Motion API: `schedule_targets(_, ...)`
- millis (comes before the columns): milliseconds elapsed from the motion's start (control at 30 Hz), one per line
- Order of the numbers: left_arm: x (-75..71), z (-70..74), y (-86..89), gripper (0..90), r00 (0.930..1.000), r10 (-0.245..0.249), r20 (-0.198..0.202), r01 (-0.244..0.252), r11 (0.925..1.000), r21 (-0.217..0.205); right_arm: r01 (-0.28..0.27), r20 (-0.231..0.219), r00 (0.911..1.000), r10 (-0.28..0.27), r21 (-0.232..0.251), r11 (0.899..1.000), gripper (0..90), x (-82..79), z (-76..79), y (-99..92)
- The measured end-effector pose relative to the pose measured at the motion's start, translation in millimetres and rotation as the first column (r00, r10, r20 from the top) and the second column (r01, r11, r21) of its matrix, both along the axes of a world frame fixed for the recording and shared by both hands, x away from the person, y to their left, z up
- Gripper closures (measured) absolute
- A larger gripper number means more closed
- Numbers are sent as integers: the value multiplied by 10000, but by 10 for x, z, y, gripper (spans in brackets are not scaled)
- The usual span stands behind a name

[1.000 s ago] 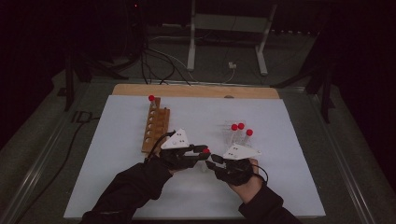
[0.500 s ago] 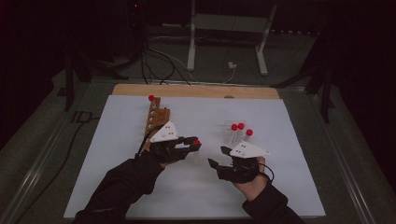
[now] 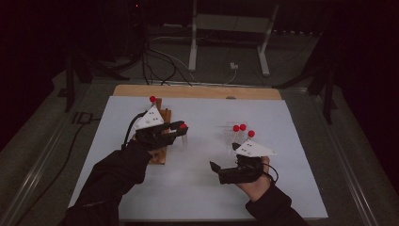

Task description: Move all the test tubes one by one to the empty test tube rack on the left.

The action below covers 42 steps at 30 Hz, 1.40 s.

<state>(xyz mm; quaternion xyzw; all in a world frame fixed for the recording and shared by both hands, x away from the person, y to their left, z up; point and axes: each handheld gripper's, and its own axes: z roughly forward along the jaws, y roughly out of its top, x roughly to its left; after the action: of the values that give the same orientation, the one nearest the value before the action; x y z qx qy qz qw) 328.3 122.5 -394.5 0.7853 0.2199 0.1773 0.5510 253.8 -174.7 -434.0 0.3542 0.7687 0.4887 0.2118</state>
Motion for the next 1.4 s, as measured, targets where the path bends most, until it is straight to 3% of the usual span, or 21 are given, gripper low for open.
schedule_targets(367,209,151,246,719,9932,1092,413,-1085,9939,-196,-542,47,9985,541,132,9984,0,-10,2,-31)
schedule_targets(867,473,220,496,719,9701,2357,584,-2340,9717,-336,-601,82,9982,600,160,9981,0,-18,13,-48)
schedule_targets(1133,637,174,596,719,9493,3094,558,-3075,9507,-407,-597,57,9982,596,208,9980,0,-9,7,-60)
schedule_targets(1400,783,88,681,719,9203,3872,559,-3841,9214,-593,-621,41,9981,620,186,9979,0,-4,-4,-68)
